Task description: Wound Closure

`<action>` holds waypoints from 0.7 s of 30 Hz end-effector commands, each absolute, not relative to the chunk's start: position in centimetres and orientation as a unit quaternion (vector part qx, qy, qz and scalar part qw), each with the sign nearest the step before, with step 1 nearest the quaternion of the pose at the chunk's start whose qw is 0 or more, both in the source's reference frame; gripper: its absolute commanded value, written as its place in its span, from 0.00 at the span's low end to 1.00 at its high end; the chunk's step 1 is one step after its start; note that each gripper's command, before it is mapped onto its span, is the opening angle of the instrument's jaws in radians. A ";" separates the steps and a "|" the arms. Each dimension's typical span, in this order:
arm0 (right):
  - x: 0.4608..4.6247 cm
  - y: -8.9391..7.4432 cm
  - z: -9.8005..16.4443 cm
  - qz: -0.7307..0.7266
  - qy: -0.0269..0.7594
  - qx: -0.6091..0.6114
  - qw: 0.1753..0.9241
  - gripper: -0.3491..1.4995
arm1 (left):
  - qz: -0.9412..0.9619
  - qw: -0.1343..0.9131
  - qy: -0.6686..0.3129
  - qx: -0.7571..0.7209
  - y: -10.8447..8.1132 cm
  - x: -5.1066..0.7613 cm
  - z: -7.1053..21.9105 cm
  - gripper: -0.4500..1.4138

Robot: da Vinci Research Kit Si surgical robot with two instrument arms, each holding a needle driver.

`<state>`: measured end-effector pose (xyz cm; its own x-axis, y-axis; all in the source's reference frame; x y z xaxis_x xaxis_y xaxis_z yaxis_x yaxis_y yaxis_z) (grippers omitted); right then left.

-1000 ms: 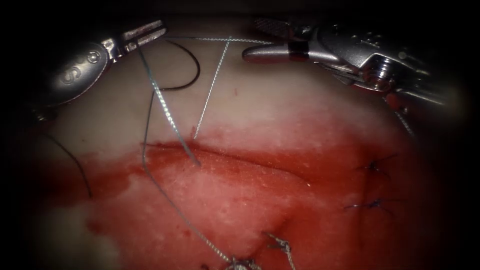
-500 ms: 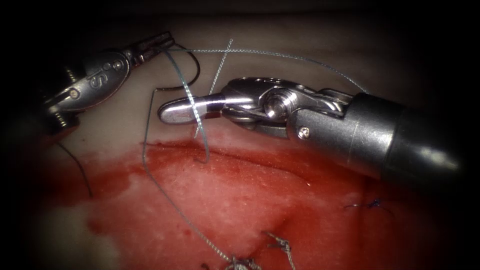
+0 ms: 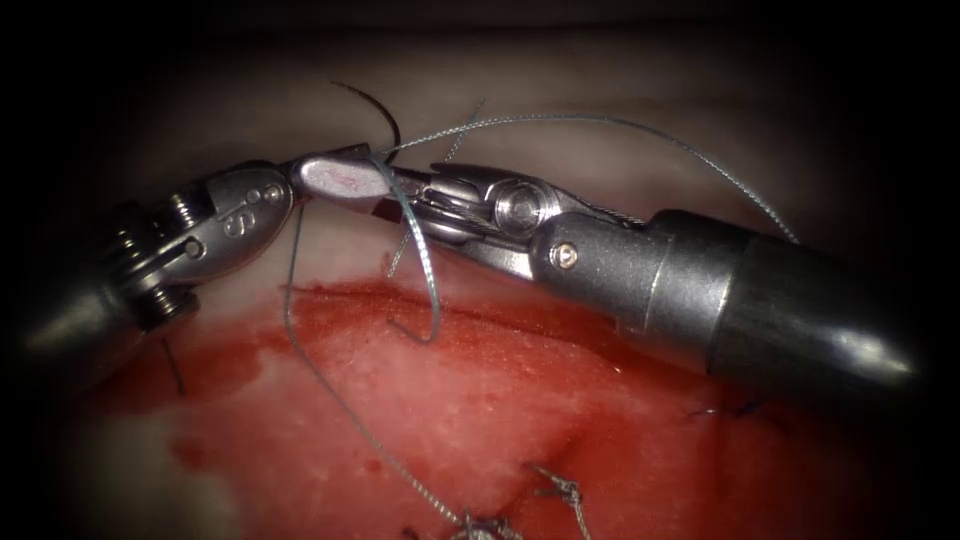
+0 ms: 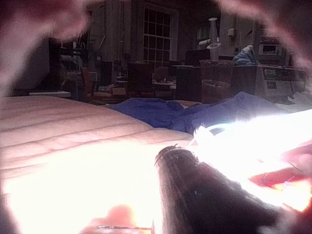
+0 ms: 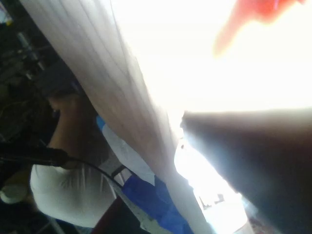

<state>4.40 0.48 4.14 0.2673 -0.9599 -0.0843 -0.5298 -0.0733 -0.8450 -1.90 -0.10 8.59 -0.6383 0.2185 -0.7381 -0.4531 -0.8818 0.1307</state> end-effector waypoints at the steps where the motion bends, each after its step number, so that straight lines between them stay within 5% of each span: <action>1: 4.49 0.6 4.0 -0.250 0.532 -0.696 0.411 0.00 | 0.891 0.188 0.156 -0.383 0.0 -1.90 8.5 0.00; 6: 4.45 0.8 3.8 -0.309 0.433 -0.728 0.433 0.00 | 0.900 0.160 0.140 -0.381 0.0 -1.91 8.4 0.00; 13: 4.31 0.8 3.7 -0.619 0.156 -0.644 0.422 0.00 | 0.921 0.047 0.138 -0.361 -0.2 -1.93 8.3 0.00; 21: 4.25 0.7 3.8 -0.764 0.054 -0.530 0.364 0.00 | 0.919 -0.116 0.141 -0.351 -0.2 -1.80 8.2 0.00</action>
<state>4.18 0.59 3.92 -0.2040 -0.6158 0.7610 0.5025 -0.7330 -0.4585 -1.79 -0.28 8.29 -0.7225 -0.3369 -0.6038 0.1453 -0.9277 0.3438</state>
